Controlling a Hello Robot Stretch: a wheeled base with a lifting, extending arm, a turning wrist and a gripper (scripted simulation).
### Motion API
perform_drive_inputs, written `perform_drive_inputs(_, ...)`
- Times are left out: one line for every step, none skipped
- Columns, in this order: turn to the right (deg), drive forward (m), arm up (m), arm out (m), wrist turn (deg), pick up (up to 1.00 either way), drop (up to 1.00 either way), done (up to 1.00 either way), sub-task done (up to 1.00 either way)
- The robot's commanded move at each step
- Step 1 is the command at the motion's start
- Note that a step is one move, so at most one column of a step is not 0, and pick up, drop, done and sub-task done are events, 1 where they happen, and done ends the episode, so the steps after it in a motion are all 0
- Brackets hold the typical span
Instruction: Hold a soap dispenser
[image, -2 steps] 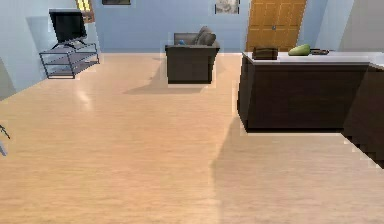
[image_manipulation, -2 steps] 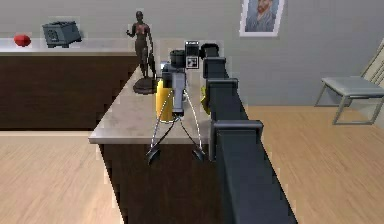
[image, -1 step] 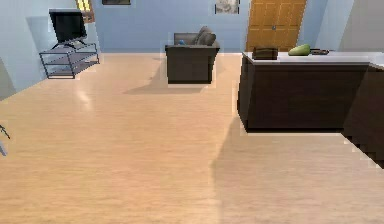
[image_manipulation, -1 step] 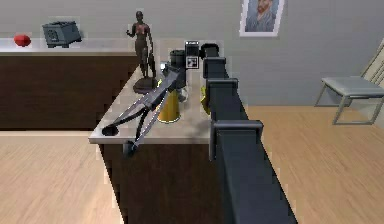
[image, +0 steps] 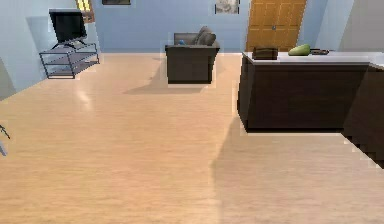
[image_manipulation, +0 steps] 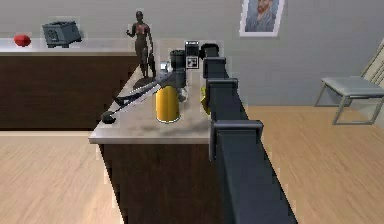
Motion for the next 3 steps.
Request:
perform_drive_inputs(0.0, 0.00, 0.00, 0.00, 45.0, 0.00, 0.00, 0.00, 0.00)
perform_drive_inputs(0.0, 0.00, 0.00, 0.00, 27.0, 0.00, 0.00, 0.00, 0.00)
perform_drive_inputs(0.0, 0.00, 0.00, 0.00, 0.0, 1.00, 0.00, 0.00, 0.00)
